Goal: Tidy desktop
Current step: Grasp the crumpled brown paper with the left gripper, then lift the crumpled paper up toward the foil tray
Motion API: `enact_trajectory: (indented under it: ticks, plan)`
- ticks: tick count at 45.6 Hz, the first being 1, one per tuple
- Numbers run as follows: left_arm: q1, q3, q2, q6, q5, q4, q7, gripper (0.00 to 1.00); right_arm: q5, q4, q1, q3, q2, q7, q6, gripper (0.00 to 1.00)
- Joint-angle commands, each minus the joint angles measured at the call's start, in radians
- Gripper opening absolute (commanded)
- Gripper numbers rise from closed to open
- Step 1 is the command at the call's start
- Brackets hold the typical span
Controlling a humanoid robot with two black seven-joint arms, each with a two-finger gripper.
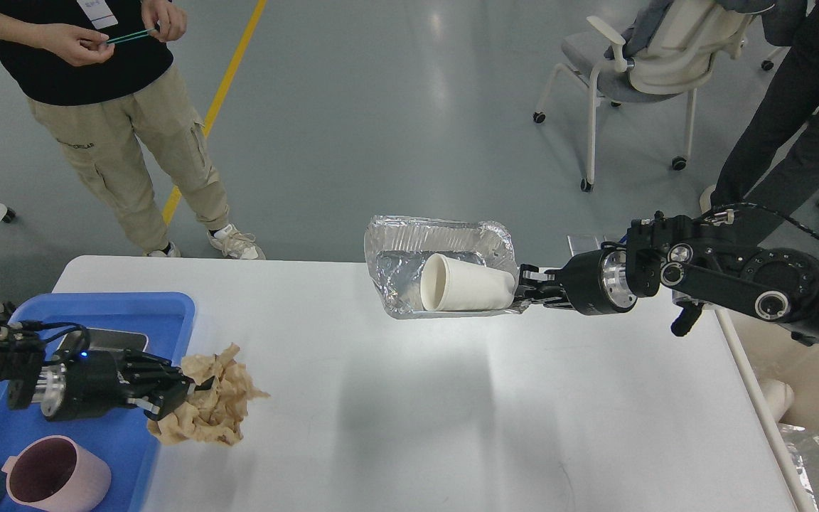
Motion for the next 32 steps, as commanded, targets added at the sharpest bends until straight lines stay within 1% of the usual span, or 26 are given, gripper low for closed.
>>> enact_trajectory:
  ticks: [1,5,12,19,22,27,32]
  plan:
    - [0.005,-0.001,0.069,0.046,-0.184,-0.008,-0.004,0.02,0.000,0.001,0.002,0.000,0.002,0.001,0.000,0.00]
    - [0.009,-0.011,0.108,0.065,-0.304,-0.013,-0.007,0.02,0.000,0.001,0.002,-0.001,0.003,-0.001,0.000,0.00]
    - [0.017,-0.047,0.172,0.065,-0.485,-0.019,-0.024,0.03,0.000,0.002,0.003,-0.001,0.006,-0.001,0.000,0.00]
    - [0.017,-0.103,0.243,0.056,-0.603,-0.069,-0.022,0.04,0.000,0.004,0.005,-0.001,0.005,-0.001,0.000,0.00]
    - [0.017,-0.139,0.261,0.051,-0.653,-0.089,-0.014,0.05,0.000,0.004,0.005,-0.001,0.005,-0.001,0.000,0.00]
    - [0.017,-0.160,0.309,0.027,-0.689,-0.144,-0.007,0.06,0.000,0.005,0.005,0.000,0.006,-0.001,0.000,0.00]
    - [0.017,-0.163,0.379,0.023,-0.761,-0.238,0.007,0.07,0.000,0.005,0.002,0.002,0.003,0.001,0.000,0.00]
